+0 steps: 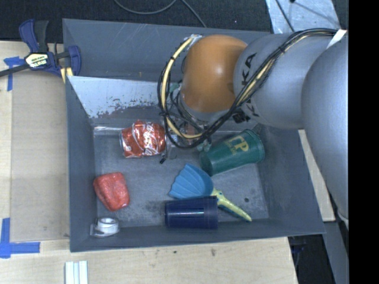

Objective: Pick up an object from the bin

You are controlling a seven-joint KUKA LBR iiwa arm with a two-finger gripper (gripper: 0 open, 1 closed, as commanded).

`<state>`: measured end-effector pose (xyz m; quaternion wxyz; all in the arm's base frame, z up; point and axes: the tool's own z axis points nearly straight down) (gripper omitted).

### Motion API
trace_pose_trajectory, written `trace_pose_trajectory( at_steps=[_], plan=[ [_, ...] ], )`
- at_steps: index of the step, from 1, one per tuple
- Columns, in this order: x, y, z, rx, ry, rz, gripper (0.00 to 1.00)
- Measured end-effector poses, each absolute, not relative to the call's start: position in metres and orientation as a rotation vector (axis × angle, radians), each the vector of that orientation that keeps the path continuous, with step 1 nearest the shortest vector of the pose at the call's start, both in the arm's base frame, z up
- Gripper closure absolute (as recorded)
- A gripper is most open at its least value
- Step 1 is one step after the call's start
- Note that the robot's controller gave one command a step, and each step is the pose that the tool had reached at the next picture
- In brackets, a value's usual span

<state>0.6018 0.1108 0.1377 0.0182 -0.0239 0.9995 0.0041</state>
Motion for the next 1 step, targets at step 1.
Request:
trace_pose_trajectory(
  at_steps=[1],
  plan=[
    [0.6029, 0.1083, 0.1406, -0.082, 3.115, 0.010, 1.00]
  ],
)
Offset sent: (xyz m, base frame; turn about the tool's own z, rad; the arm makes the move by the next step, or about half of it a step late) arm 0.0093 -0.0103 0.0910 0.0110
